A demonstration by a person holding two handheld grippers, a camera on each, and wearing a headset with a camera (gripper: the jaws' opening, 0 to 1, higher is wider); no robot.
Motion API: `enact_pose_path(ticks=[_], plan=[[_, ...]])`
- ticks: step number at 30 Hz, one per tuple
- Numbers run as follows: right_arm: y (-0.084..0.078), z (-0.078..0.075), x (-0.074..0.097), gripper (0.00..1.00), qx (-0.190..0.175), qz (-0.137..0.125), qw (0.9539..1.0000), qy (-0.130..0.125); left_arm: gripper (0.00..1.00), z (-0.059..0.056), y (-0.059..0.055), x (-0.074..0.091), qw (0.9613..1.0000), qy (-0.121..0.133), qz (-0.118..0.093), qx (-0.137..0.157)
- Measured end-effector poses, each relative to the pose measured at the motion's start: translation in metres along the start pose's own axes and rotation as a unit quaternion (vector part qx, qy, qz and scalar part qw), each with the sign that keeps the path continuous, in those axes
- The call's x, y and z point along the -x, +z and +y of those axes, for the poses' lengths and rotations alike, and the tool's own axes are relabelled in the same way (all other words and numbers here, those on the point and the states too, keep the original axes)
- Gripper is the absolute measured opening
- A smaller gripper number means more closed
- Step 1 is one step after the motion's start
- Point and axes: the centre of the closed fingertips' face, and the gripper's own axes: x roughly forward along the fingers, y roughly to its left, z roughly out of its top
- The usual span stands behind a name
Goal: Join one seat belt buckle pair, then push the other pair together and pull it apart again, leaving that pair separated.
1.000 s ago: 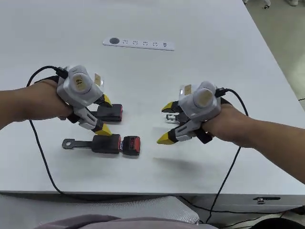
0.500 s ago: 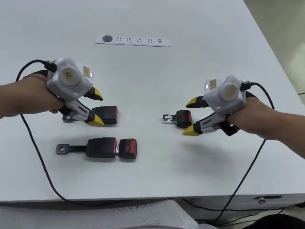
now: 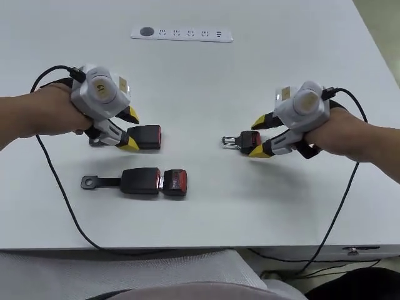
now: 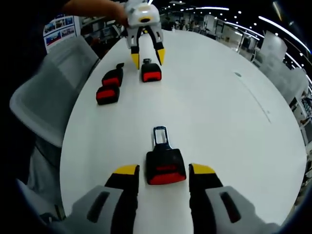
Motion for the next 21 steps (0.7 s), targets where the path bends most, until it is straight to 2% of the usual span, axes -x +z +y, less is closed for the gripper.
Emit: enact_pose_path(ticks=[3, 4, 5, 8, 12, 15, 18, 21], plan=[[-0.005, -0.001, -0.002, 0.36, 0.003, 0.010, 0.9999, 0.005, 0.39, 0.001, -0.001, -0.003, 1.0000, 0.000, 0.004, -0.008], [-0.005, -0.002, -0.002, 0.35, 0.002, 0.010, 0.9999, 0.005, 0.39, 0.004, -0.003, -0.003, 0.9997, 0.007, 0.011, -0.020], [-0.006, -0.003, -0.004, 0.34, 0.003, 0.009, 0.9999, 0.008, 0.37, 0.003, -0.004, -0.005, 0.9996, 0.003, 0.014, -0.025], [-0.007, -0.004, -0.006, 0.34, 0.012, 0.011, 0.9998, 0.012, 0.34, 0.000, -0.001, -0.009, 0.9996, -0.007, 0.009, -0.027], [-0.008, -0.004, -0.006, 0.32, 0.013, 0.015, 0.9996, 0.022, 0.33, 0.000, -0.003, -0.012, 0.9995, -0.005, 0.014, -0.027], [-0.009, -0.004, -0.006, 0.32, 0.017, 0.020, 0.9993, 0.026, 0.33, -0.002, -0.004, -0.013, 0.9976, -0.009, 0.024, -0.064], [-0.009, -0.004, -0.006, 0.31, 0.020, 0.023, 0.9991, 0.030, 0.33, -0.001, -0.004, -0.013, 0.9979, -0.012, 0.024, -0.058], [-0.009, -0.004, -0.006, 0.31, 0.019, 0.022, 0.9991, 0.030, 0.33, -0.002, -0.004, -0.012, 0.9979, -0.015, 0.015, -0.062]])
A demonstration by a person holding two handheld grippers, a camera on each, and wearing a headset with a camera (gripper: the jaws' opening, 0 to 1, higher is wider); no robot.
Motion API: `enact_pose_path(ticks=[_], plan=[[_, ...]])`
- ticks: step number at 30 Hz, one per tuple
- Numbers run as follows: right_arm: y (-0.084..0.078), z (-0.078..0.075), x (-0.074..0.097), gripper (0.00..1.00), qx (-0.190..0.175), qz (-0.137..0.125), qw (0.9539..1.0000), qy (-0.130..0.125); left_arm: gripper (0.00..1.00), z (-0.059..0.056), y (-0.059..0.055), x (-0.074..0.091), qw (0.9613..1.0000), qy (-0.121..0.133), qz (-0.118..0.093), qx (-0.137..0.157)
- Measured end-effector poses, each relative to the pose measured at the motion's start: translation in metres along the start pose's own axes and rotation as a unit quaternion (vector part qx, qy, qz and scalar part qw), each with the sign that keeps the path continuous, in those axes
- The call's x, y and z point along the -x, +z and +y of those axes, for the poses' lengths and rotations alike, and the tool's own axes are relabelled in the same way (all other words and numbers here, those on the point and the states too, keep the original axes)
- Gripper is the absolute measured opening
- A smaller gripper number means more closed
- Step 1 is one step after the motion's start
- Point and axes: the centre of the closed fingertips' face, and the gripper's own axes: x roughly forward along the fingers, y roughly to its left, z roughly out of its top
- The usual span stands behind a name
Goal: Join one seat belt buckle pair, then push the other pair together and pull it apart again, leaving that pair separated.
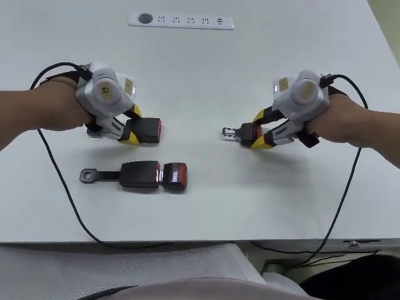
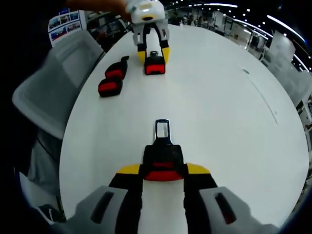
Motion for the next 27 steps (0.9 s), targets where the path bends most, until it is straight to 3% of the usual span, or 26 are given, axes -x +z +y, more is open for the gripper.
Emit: enact_pose_path(ticks=[8, 16, 27], plan=[[0.012, 0.002, -0.005, 0.31, 0.001, 0.000, 1.0000, -0.007, 0.33, 0.000, 0.000, 0.000, 1.0000, 0.000, 0.000, 0.000], [0.041, 0.012, -0.023, 0.31, 0.018, -0.009, 0.9998, 0.005, 0.33, -0.001, 0.000, 0.000, 1.0000, -0.001, 0.002, 0.003], [0.089, 0.014, -0.052, 0.32, 0.029, -0.026, 0.9992, 0.004, 0.32, -0.002, 0.001, 0.000, 0.9999, -0.003, 0.011, 0.002]])
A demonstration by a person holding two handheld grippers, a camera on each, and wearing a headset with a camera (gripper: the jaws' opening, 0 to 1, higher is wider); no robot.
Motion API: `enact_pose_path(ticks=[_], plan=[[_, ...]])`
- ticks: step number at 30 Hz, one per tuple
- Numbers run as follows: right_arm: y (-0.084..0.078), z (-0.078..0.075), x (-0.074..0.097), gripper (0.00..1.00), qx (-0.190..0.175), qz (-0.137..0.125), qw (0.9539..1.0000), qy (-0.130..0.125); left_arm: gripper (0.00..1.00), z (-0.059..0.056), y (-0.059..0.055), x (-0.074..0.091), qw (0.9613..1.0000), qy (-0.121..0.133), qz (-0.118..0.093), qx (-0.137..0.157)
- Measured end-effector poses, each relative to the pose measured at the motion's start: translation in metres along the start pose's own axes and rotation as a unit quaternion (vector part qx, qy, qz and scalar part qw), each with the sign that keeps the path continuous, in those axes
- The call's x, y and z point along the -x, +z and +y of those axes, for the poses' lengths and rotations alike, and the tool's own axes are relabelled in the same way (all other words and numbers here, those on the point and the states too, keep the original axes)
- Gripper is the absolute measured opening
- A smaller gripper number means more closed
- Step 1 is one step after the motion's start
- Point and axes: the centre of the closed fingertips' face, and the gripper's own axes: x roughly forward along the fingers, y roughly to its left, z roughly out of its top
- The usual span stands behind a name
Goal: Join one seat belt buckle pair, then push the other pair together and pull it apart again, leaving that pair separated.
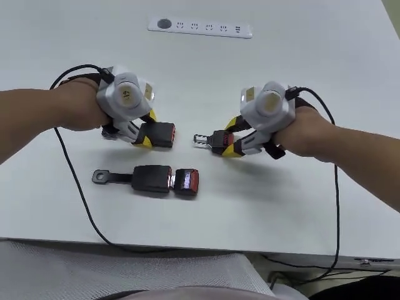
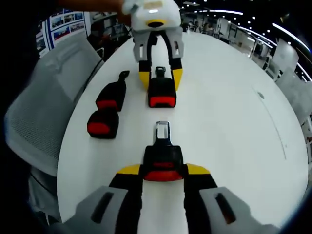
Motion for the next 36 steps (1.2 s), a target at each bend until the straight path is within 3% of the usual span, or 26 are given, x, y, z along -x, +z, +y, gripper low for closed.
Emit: enact_pose_path(ticks=[12, 18, 36], plan=[[0.030, 0.001, -0.019, 0.32, 0.014, -0.001, 0.9999, 0.007, 0.33, 0.000, 0.000, -0.001, 1.0000, 0.002, 0.007, 0.000], [0.031, 0.001, -0.016, 0.31, 0.035, 0.012, 0.9992, -0.013, 0.32, -0.001, -0.001, 0.000, 1.0000, 0.003, 0.007, 0.004], [0.045, -0.005, -0.029, 0.30, 0.012, -0.025, 0.9994, -0.019, 0.31, 0.000, -0.002, 0.000, 1.0000, 0.006, 0.000, 0.005]])
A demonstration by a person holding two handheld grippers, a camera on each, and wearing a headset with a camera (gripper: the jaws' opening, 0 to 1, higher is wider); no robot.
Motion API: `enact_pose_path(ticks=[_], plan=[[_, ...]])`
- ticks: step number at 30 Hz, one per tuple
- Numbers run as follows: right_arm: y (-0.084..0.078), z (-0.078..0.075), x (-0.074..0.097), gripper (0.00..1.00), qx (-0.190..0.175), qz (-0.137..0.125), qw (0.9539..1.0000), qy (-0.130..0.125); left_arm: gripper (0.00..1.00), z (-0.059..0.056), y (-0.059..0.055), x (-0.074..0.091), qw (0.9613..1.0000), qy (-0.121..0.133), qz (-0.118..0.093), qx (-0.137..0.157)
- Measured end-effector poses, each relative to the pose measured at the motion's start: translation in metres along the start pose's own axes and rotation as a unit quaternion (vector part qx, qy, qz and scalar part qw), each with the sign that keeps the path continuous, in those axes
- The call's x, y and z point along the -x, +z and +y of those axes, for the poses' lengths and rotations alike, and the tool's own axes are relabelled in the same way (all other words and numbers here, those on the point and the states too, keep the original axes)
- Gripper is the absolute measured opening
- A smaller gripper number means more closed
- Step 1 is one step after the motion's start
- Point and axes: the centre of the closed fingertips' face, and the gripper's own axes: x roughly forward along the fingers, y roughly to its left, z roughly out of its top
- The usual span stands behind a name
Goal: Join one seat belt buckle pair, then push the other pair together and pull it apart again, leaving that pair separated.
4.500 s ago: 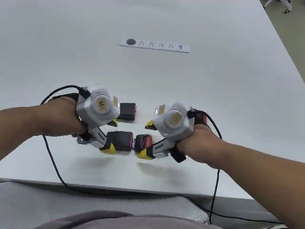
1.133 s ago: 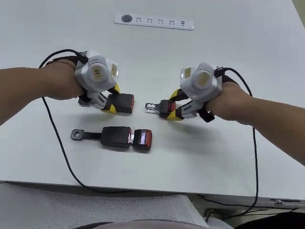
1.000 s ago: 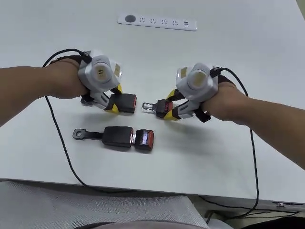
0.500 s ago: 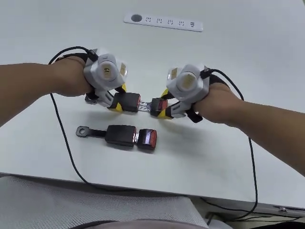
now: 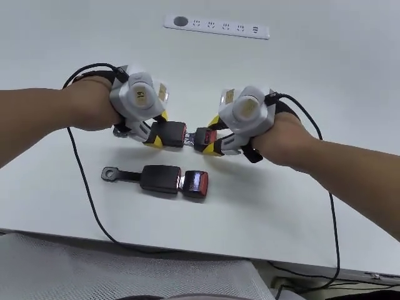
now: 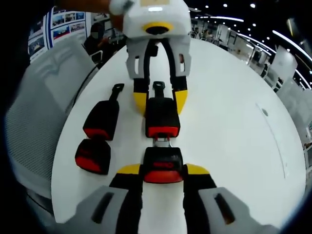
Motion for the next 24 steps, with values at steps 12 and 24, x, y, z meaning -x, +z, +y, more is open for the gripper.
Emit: enact_pose_path(ticks=[12, 24], plan=[[0.010, -0.001, -0.010, 0.29, 0.003, -0.006, 0.9999, 0.009, 0.31, 0.000, 0.000, 0.000, 0.9999, 0.001, -0.010, 0.008], [0.006, -0.001, -0.008, 0.30, 0.015, 0.006, 0.9999, 0.004, 0.31, 0.000, 0.000, -0.001, 0.9999, -0.001, -0.013, 0.006]])
